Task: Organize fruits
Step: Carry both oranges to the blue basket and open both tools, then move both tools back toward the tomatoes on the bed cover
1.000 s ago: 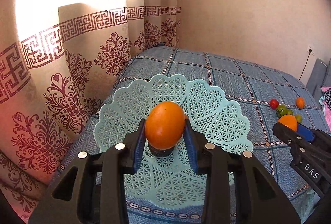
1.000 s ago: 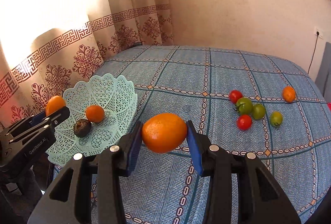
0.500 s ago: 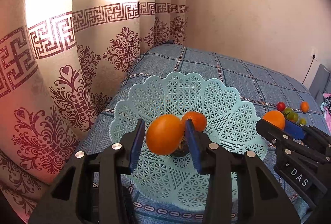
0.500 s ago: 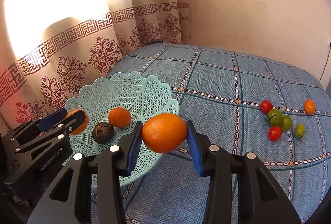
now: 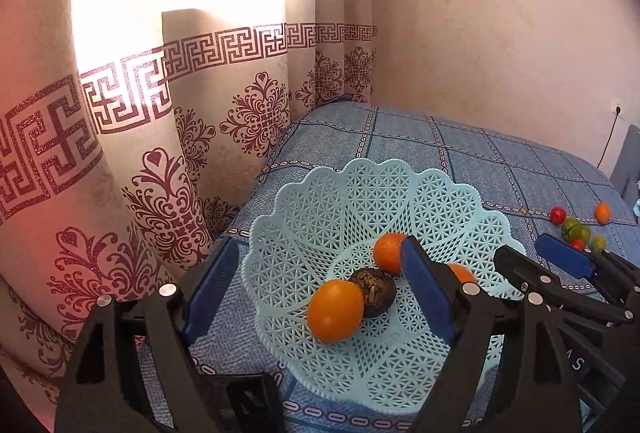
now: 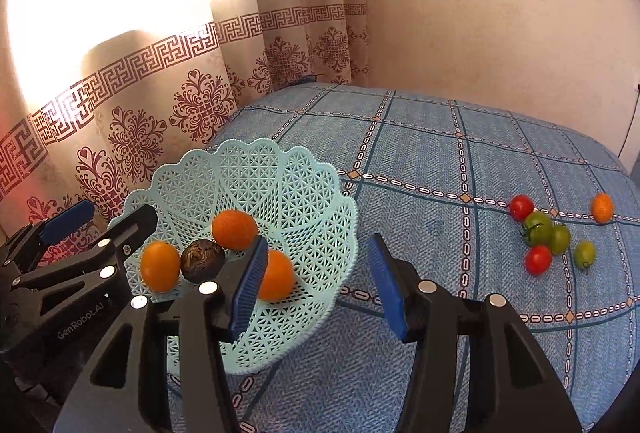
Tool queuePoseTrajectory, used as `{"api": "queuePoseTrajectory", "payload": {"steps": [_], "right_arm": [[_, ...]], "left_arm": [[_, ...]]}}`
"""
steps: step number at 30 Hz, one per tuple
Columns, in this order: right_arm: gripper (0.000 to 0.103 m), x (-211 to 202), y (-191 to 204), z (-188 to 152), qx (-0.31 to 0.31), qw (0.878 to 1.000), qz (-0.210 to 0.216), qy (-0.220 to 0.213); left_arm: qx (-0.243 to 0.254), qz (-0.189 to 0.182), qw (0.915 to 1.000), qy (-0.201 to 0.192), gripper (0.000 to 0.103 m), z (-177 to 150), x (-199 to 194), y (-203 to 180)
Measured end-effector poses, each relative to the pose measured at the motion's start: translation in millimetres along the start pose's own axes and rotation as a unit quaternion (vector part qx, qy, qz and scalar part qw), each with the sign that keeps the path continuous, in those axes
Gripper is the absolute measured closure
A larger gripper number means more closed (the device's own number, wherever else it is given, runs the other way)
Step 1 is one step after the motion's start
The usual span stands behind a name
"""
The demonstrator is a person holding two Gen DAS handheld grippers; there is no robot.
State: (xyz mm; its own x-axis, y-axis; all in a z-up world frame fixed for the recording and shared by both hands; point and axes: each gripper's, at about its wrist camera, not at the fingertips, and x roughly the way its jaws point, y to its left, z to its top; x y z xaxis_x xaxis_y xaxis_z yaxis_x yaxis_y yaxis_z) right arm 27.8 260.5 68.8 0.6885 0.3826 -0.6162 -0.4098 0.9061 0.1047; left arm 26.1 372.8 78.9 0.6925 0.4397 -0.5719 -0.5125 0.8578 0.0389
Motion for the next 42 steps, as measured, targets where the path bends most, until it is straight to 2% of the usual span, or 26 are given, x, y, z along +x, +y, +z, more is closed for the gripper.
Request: {"api": "queuePoseTrajectory", "payload": {"steps": [6,14,22,42], "right_arm": [[0.049,-2.6,-3.5,0.1,0.0,1.0,-0.019,0.002],[0.048,-9.0,-15.2,-3.2,0.002,0.998,-0.055,0.007],[0.048,-16.4,-45.0,-10.9,0.026,0.996,-0.081,0.014],[0.047,-43.4,-135.2,-34.0,0.093,0.987,-0.13,0.017]], "left_arm": [[0.006,-0.002,1.0,-0.001,0.008,-1.8,-0.1,-5.6],[0.008,-0.005,0.9999,0.004,0.007,-2.7,1.7,-10.1],[0.021,-0.01,0.9997,0.002,0.006,1.8,0.6,-23.9],[0.099,-0.045,0.9941,0.0,0.005,4.4,-10.4,-113.0]]}}
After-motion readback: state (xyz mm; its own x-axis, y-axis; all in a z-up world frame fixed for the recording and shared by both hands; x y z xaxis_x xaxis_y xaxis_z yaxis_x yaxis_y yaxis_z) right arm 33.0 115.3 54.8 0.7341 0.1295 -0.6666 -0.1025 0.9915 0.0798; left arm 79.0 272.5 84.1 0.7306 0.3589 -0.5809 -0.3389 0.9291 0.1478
